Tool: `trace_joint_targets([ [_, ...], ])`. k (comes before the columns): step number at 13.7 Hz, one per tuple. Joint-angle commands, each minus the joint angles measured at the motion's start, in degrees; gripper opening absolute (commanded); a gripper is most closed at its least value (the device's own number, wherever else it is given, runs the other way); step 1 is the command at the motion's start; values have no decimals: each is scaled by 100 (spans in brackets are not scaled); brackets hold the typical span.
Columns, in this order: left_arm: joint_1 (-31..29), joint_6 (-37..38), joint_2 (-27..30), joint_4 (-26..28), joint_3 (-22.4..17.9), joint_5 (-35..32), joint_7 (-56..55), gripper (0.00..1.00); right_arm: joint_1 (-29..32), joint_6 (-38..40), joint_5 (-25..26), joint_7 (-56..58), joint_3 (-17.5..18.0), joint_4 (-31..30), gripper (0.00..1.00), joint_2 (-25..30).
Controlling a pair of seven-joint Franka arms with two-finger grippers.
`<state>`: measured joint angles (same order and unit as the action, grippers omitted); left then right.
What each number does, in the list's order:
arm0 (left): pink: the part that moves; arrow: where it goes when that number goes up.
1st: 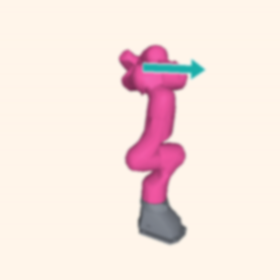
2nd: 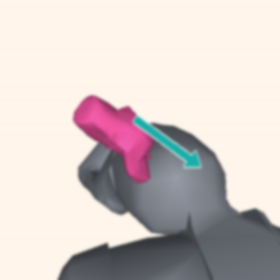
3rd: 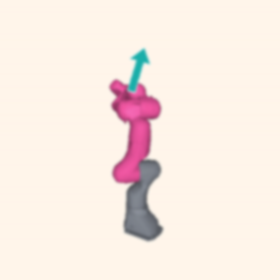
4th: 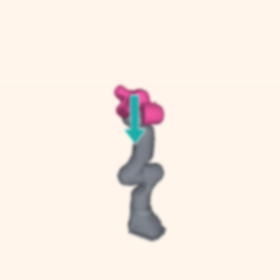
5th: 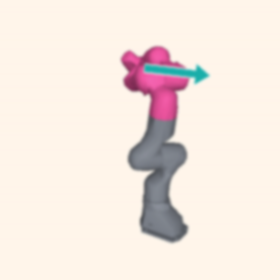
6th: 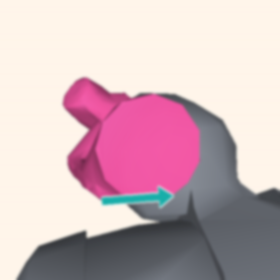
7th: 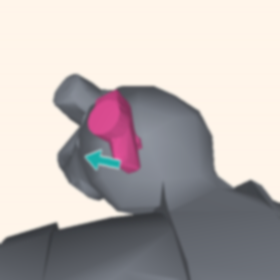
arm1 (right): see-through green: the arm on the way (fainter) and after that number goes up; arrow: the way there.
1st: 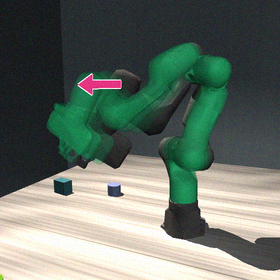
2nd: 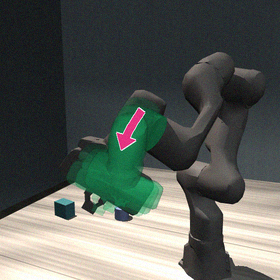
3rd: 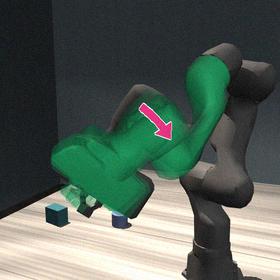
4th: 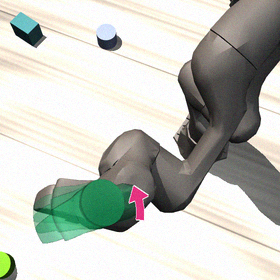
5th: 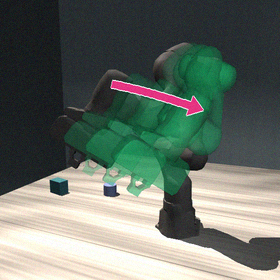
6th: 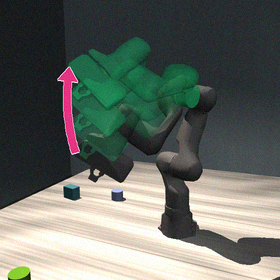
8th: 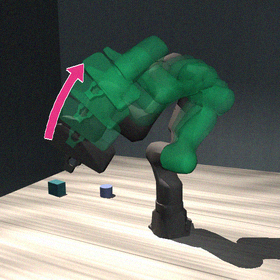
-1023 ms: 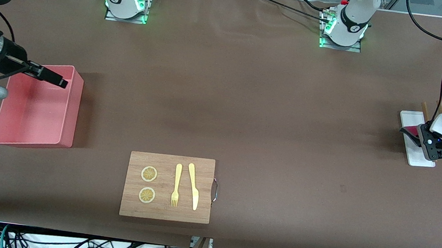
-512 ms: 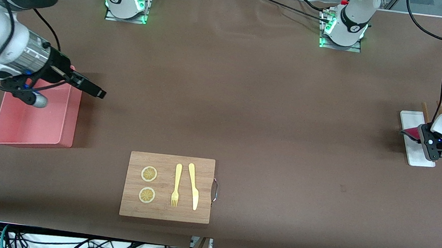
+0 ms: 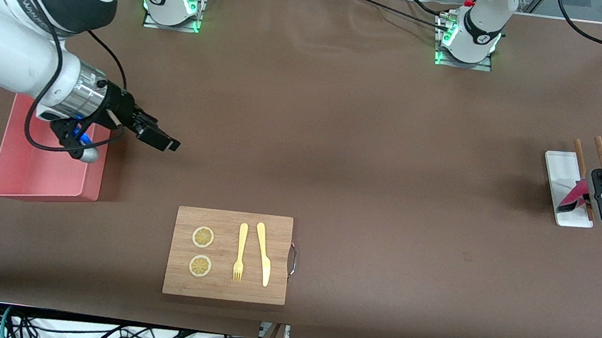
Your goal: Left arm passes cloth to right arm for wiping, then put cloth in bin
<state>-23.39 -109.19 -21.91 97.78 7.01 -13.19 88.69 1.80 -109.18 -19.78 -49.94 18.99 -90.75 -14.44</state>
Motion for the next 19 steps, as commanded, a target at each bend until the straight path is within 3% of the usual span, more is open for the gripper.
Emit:
trace_joint_targets([
  [1, 1, 1168, 3, -872, 430, 193, -253, 0, 23, -453, -122, -917, 314, -21, 100, -93],
  [4, 19, 2215, 3, -1506, 1054, 579, -1333, 0, -30, -762, -122, -1614, 509, -13, 100, -216],
  [8, 45, 2675, -23, -1648, 1372, 2667, -2837, 0, -214, -1079, -122, -2238, 553, 5, 100, -374],
  [12, 703, 2544, -111, -1648, 1417, 4514, -4392, 0, -250, -1158, -131, -2370, 746, -21, 100, -507],
  [15, 1142, 1905, -112, -1596, 1408, 5701, -4527, 0, -303, -1228, -166, -2547, 816, -13, 100, -656],
  [19, 1810, 1121, -357, -1630, 1417, 6582, -4466, 0, -381, -1246, -560, -2555, 843, -21, 100, -849],
])
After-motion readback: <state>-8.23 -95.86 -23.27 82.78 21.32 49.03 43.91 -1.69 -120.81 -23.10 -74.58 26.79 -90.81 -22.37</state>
